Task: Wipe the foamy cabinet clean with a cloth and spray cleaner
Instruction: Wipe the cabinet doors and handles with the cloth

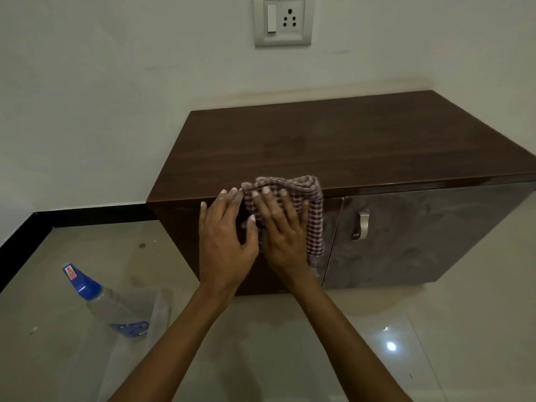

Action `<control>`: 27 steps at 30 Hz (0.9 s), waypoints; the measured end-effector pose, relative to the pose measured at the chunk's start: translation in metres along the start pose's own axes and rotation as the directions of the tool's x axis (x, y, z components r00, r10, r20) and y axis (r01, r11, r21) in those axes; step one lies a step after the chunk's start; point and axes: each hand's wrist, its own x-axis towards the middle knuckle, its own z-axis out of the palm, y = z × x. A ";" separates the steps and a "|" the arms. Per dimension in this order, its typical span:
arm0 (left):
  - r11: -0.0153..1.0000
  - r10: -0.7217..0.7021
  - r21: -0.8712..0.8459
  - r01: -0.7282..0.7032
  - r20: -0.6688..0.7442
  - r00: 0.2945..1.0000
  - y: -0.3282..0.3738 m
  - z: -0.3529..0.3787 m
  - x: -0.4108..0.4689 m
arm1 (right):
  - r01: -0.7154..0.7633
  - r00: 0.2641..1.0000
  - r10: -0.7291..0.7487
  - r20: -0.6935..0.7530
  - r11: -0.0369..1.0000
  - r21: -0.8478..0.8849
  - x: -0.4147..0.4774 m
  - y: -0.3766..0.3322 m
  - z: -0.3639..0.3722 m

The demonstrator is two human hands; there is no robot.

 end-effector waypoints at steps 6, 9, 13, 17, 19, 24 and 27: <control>1.000 -0.017 -0.005 0.017 -0.006 1.000 0.004 -0.003 0.000 | -0.271 0.959 0.282 -0.013 0.933 0.237 0.008 0.036 -0.028; 0.999 -0.032 -0.014 0.032 -0.007 0.999 0.006 -0.003 0.000 | -0.390 0.892 0.442 -0.095 0.858 0.334 0.007 0.050 -0.033; 1.000 -0.029 -0.004 0.029 0.007 1.000 0.004 -0.003 0.000 | -0.291 0.940 0.334 -0.063 0.887 0.360 -0.018 0.063 -0.024; 1.000 -0.024 -0.007 0.024 -0.004 1.000 0.005 -0.001 -0.001 | -0.254 0.965 0.260 0.041 0.880 0.401 -0.053 0.068 -0.018; 1.000 -0.027 -0.011 0.027 -0.005 1.000 0.005 0.000 -0.001 | -0.286 0.958 0.273 0.093 0.852 0.438 -0.069 0.065 -0.014; 1.000 -0.025 -0.001 0.025 -0.010 1.000 0.007 0.000 0.000 | -0.350 0.937 0.316 0.152 0.820 0.453 -0.088 0.062 -0.010; 1.000 -0.009 0.007 0.009 -0.001 1.000 0.005 0.000 -0.002 | -0.312 0.950 0.285 0.127 0.841 0.443 -0.073 0.062 -0.016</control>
